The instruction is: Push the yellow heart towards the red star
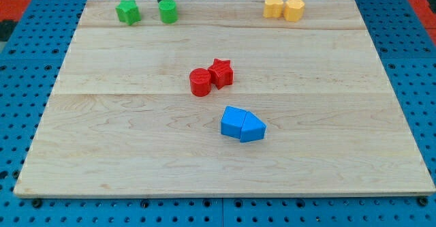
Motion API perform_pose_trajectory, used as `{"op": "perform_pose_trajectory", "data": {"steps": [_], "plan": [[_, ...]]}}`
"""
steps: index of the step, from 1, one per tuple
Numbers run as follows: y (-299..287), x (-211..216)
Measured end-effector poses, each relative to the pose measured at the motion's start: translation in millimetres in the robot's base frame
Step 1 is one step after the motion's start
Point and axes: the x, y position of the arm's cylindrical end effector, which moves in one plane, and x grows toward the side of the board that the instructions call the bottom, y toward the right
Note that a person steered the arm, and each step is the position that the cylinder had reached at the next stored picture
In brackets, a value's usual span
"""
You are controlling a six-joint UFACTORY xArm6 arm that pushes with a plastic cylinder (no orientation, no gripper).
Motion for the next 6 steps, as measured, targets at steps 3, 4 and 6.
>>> {"op": "perform_pose_trajectory", "data": {"steps": [3, 4, 6], "plan": [[94, 9], [100, 0], [220, 2]]}}
